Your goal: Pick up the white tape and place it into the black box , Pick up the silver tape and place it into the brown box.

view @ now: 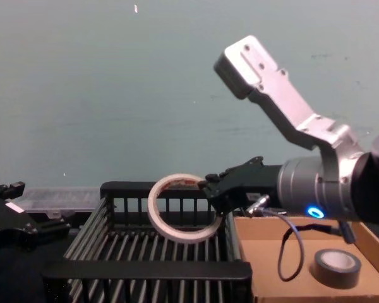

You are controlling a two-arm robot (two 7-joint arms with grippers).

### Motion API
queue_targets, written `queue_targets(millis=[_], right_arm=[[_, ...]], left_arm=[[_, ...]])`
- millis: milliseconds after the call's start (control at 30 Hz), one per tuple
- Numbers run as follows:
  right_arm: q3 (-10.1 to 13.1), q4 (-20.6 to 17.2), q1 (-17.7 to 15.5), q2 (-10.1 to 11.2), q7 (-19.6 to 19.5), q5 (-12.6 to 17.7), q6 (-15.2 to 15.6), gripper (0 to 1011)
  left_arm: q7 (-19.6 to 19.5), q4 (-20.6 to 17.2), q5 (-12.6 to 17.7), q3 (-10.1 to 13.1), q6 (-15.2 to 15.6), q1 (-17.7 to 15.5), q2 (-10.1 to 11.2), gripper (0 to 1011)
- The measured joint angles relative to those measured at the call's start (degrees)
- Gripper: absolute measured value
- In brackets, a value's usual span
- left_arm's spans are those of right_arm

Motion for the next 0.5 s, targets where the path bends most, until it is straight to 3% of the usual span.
queue_targets(millis=[300, 500], right_arm=[[-0.37, 6.08, 2.61, -2.28, -0.62, -1.28, -1.0, 95], [-0.38, 8.07, 3.3, -2.97, -0.88, -1.79, -1.13, 95]], left_arm=[[0.0, 0.0, 0.0, 0.0, 0.0, 0.0, 0.0, 1001], [0.0, 0.0, 0.0, 0.0, 0.0, 0.0, 0.0, 1001]])
